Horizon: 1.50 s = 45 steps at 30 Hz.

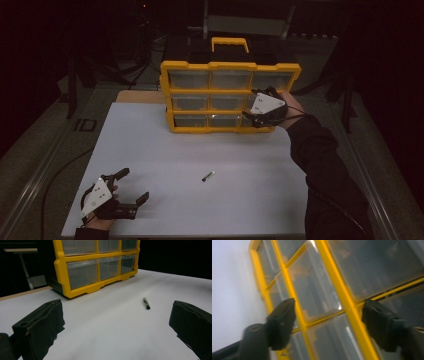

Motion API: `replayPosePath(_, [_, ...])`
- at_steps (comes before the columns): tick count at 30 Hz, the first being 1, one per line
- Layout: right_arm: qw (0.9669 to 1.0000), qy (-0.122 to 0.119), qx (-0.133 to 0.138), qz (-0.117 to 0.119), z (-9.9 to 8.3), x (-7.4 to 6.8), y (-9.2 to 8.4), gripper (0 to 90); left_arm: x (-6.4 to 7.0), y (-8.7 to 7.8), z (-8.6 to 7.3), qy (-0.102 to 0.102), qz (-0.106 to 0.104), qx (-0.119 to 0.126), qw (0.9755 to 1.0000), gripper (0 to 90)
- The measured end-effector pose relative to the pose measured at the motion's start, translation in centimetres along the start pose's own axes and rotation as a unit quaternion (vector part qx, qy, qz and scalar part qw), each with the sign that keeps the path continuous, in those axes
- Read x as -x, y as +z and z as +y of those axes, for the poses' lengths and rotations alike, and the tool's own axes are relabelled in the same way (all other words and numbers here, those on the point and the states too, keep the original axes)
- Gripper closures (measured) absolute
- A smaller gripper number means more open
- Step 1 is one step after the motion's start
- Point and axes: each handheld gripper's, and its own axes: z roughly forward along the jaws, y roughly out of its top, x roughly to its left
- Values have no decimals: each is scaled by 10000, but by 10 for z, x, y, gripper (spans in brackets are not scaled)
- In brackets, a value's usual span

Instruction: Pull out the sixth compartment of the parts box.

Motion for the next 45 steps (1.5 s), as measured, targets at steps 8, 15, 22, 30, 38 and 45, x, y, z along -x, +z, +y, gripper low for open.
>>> replayPosePath(8, [9983,-554,156,-131,-7,5,8,511,-1,-1,0,-37,-2,48,10000,0])
replayPosePath(15, [9931,-1146,72,-238,-11,6,15,586,0,-1,0,6,26,62,10000,0])
replayPosePath(22, [9895,-1425,51,-242,-18,6,21,658,-1,-2,0,-37,1,92,10000,0])
replayPosePath(30, [9854,-1672,-124,-289,-24,4,22,703,-1,-1,0,-27,-24,68,10000,0])
replayPosePath(38, [9869,-1578,-220,-259,-21,6,23,739,-1,-1,1,-55,-9,90,9999,0])
replayPosePath(45, [9889,-1440,-343,-149,-17,9,23,744,0,0,1,-18,-41,61,10000,0])
